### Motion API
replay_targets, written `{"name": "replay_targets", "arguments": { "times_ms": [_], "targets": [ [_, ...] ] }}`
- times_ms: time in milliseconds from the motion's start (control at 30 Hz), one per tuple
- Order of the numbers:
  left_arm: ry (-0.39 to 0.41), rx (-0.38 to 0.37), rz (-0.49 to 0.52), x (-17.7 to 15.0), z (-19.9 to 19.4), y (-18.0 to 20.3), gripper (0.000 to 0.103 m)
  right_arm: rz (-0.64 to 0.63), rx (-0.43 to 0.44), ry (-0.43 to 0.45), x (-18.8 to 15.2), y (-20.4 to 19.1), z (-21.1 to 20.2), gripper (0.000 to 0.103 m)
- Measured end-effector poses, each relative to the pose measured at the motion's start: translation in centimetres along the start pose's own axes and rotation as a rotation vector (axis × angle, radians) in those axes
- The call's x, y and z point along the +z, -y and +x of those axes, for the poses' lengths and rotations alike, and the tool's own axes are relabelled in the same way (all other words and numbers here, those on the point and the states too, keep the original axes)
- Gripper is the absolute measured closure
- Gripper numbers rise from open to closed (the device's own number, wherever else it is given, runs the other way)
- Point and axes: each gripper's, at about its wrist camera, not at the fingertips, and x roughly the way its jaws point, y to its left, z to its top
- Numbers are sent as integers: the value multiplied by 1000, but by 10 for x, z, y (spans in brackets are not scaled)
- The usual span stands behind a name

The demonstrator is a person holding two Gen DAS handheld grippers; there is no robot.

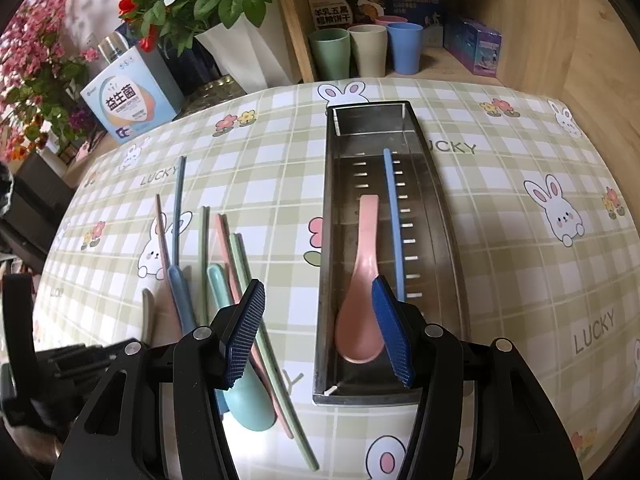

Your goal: Organize utensils

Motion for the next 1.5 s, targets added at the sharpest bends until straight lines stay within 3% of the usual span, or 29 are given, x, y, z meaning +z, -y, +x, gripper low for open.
{"name": "replay_targets", "arguments": {
  "times_ms": [167,367,767,1100,1200,1333,1500],
  "targets": [
    [30,46,-37,9,-3,-24,89,-14,7,-8,-1,-5,2,49],
    [53,40,-97,14,-11,-52,89,-12,4,-11,0,-4,3,49],
    [65,-46,-72,22,-12,-34,89,-21,2,-18,1,-7,6,49],
    [90,30,-70,28,-10,-49,89,-19,3,-25,-1,-7,8,49],
    [79,-11,-59,28,-10,-50,89,-20,5,-28,-2,-8,9,49],
    [60,-139,-39,27,-10,-39,89,-25,4,-30,-2,-10,10,49],
    [49,-185,4,23,-5,-22,89,-27,1,-29,-3,-9,9,49]
  ]
}}
